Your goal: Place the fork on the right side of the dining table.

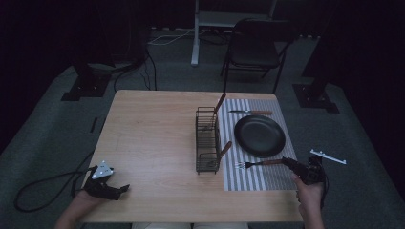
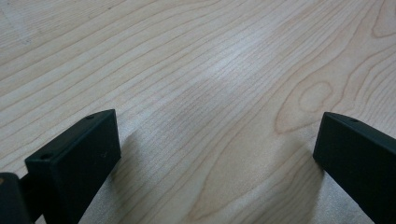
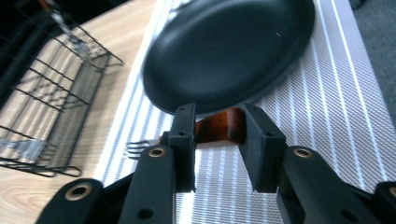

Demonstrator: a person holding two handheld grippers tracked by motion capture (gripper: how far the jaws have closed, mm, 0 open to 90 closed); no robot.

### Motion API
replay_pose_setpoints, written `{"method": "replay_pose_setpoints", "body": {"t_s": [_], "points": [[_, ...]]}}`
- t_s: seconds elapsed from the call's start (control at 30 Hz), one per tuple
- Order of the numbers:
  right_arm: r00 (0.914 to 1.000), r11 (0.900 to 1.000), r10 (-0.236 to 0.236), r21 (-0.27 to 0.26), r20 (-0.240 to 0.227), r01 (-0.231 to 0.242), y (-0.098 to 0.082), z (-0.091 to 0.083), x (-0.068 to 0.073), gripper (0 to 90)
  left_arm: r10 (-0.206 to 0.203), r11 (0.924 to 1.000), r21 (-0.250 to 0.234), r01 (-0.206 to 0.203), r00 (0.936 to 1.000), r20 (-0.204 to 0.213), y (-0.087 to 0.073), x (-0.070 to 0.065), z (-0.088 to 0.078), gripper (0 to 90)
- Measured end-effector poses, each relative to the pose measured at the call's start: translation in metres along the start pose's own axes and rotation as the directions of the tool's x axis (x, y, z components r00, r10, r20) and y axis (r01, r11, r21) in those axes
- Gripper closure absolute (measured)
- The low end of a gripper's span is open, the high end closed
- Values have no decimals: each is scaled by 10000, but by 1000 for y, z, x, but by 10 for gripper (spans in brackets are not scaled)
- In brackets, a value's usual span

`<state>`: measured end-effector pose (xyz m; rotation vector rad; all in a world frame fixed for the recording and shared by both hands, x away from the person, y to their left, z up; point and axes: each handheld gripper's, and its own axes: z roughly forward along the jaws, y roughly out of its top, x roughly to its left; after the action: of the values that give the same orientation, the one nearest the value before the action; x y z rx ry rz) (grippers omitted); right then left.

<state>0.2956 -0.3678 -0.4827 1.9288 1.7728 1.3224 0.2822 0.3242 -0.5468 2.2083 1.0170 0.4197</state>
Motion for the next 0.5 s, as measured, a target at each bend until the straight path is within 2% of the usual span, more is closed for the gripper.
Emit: {"method": "replay_pose_setpoints", "body": {"t_s": [0.17,0.27,0.43,0.5], "points": [[9997,9996,232,173,118,-234,-3,6,-12,635,1,10000,0,-1,10000,-2,0,0,0,5],[9986,9979,535,371,-24,-534,0,15,-26,620,-2,10000,0,2,10000,-4,0,0,0,6],[9986,9966,520,632,80,-524,4,21,-33,595,0,10000,0,0,10000,-2,0,0,0,5],[9991,9968,377,699,181,-389,6,27,-36,575,-3,10000,0,3,10000,0,0,0,0,6]]}}
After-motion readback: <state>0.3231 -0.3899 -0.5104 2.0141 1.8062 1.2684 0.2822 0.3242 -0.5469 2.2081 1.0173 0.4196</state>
